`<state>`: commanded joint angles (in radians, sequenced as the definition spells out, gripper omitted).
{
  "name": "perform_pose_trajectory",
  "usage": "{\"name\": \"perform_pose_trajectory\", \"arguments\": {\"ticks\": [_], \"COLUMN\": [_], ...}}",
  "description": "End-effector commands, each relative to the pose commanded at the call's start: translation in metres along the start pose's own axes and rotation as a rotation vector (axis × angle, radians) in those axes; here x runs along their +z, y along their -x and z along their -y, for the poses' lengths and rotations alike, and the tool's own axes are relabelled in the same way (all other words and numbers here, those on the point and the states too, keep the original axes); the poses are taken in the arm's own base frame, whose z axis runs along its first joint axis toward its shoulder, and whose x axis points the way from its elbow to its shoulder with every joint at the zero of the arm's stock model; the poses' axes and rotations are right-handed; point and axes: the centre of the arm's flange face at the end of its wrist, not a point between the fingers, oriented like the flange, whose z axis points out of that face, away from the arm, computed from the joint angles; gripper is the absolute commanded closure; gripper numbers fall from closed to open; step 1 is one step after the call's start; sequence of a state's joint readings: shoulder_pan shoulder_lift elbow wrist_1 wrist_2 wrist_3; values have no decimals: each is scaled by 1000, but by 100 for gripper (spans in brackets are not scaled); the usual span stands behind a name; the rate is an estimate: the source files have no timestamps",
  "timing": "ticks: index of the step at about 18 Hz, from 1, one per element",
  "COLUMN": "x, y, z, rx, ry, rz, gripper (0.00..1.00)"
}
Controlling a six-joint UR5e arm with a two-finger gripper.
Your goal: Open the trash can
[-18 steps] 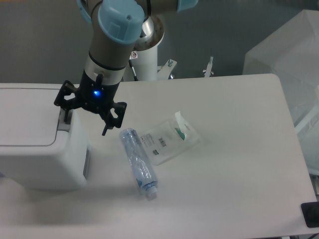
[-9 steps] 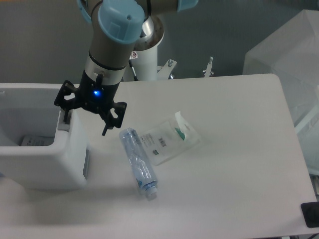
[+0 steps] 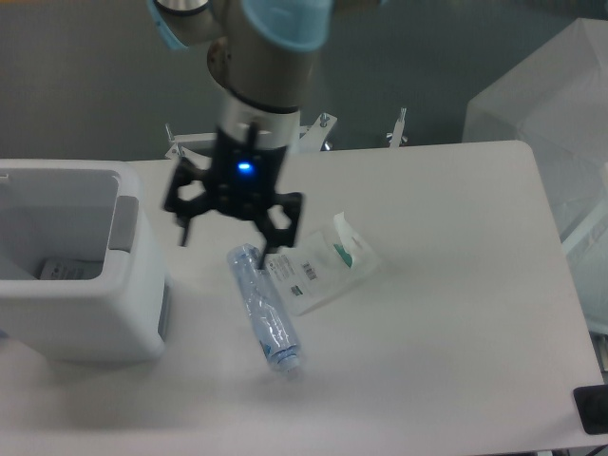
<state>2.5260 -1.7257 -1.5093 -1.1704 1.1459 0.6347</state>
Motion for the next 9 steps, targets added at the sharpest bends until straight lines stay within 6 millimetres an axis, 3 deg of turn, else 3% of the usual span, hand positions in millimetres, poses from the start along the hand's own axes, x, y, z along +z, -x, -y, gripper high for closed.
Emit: {"name": "perform_pose_trajectory", "arguments": {"ticks": [3,6,9], "x": [4,-4,10], "y": [48,84,110], "z": [-26,-42,-52], "rx": [58,42,93], "ry": [18,62,158], "rz": [16,87,139], "gripper": [0,0,0]}}
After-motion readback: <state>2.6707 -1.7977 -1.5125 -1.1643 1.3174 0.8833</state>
